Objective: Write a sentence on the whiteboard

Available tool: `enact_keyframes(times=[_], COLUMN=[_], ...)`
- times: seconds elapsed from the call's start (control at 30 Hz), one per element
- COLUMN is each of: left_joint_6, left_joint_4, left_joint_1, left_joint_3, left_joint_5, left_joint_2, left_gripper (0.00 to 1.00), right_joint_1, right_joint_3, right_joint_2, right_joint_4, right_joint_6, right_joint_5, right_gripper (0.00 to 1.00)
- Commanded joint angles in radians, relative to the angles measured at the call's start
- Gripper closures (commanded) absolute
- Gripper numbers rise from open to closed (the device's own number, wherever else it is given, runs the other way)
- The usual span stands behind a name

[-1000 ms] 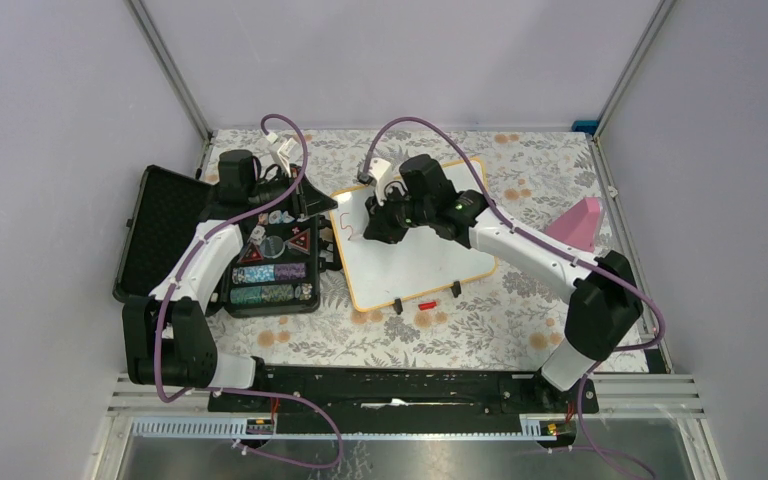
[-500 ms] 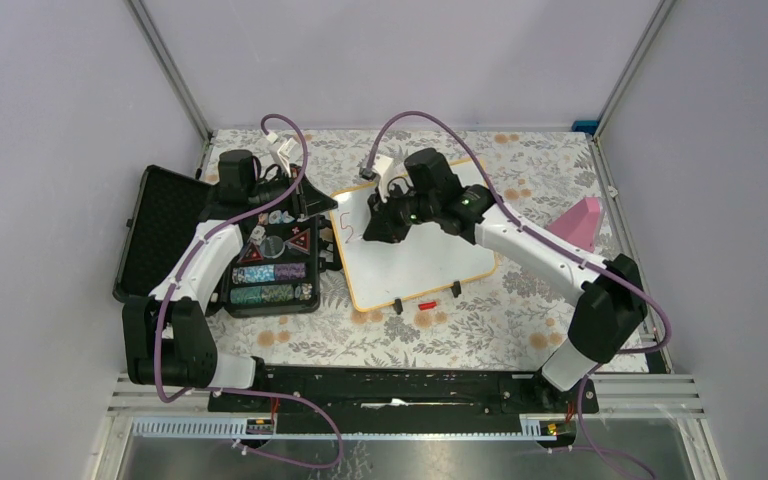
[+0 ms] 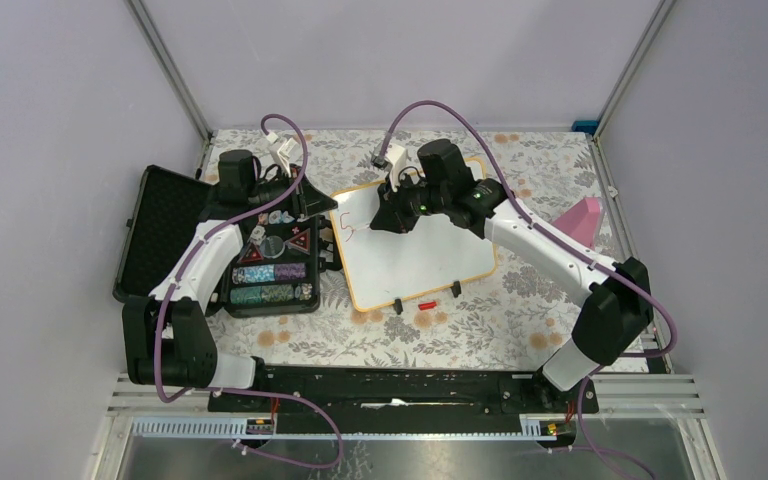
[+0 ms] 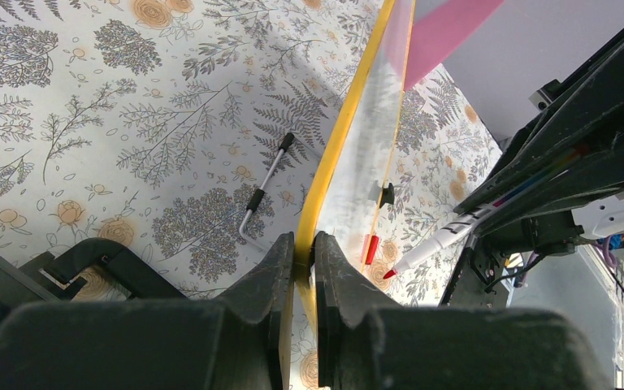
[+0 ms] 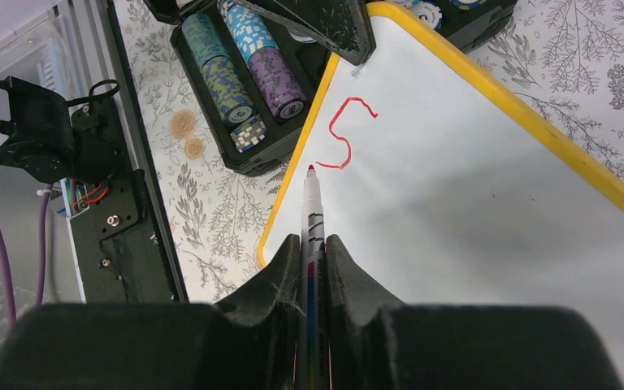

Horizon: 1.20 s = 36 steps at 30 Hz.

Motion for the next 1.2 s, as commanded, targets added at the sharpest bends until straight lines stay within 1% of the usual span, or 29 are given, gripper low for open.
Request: enact_keyframes(times=[0.0, 0.27, 0.87, 1.17], left_joint_6=[0.032, 0.032, 0.032, 0.033], left_joint_4=[0.005, 0.007, 0.006, 0.007], left_joint_1=[0.002, 0.002, 0.002, 0.002], left_joint_3=[-0.003, -0.003, -0.005, -0.005], left_joint_5=[-0.013, -0.012, -0.010, -0.013], left_joint_2=[-0.005, -0.005, 0.000, 0.001], left_gripper=[1.00, 1.00, 1.00, 1.00], right_joint_1=[0.000, 0.001, -0.001, -0.015], right_joint_3=[0.036, 0.050, 0.085, 0.076], right_joint_2=[0.001, 0.026, 0.057, 0.053], right_joint_4=[0.030, 0.039, 0.046, 0.045], right_joint_6=[-0.017, -0.017, -0.013, -0.020], right_joint_5=[0.030, 0.078, 0.099, 0.125], right_gripper=[1.00, 1.00, 1.00, 1.00])
